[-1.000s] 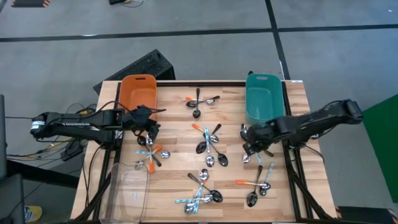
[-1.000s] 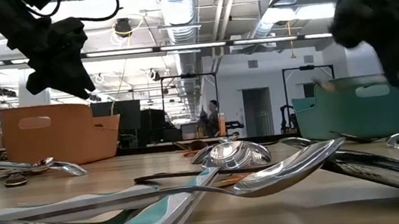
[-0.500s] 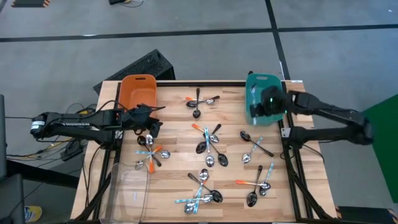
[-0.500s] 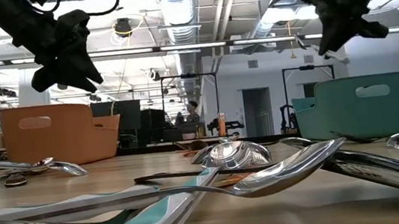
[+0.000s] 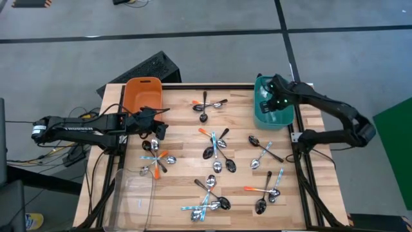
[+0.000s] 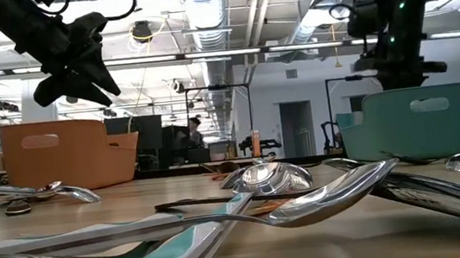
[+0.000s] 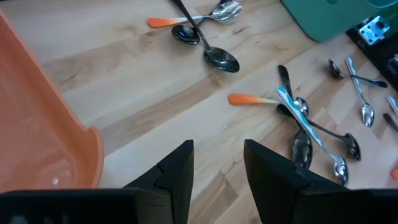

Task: Sort silverware by color (type)
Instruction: Put the blue patterned spoon into the blue bin, then put the black spoon into the orange bin

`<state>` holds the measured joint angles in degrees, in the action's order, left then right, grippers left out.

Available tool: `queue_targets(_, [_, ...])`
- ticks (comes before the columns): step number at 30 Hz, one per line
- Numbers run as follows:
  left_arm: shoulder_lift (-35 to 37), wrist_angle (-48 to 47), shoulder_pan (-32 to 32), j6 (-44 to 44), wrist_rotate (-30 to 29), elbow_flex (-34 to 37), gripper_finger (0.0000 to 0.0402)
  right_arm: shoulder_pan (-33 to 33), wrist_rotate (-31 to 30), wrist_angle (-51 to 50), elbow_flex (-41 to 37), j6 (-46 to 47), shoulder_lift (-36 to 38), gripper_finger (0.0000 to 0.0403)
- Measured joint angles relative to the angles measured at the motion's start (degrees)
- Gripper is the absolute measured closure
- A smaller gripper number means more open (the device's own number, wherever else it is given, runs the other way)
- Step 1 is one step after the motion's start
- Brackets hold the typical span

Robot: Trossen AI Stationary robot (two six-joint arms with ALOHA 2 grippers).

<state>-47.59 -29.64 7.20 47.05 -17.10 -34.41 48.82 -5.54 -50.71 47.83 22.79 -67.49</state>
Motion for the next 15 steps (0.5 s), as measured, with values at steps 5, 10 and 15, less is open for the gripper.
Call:
queue_targets(5, [0.00, 0.03, -0.12, 0.76, 2.22, 0.00, 0.0274, 0.30, 0.16, 1.37, 0.00, -1.40, -1.55, 0.0222])
queue_targets(10, [0.00, 0.03, -0.96, 0.74, 2.81, 0.00, 0.0274, -2.82, 3.90, 2.22, 0.70, -2.44, 1.29, 0.0190])
queue_targets(15, [0.00, 0.03, -0.94, -0.78, 2.79, 0.00, 0.0274, -10.07, 3.98, 4.21, 2.92, 0.67, 5.60, 0.0191])
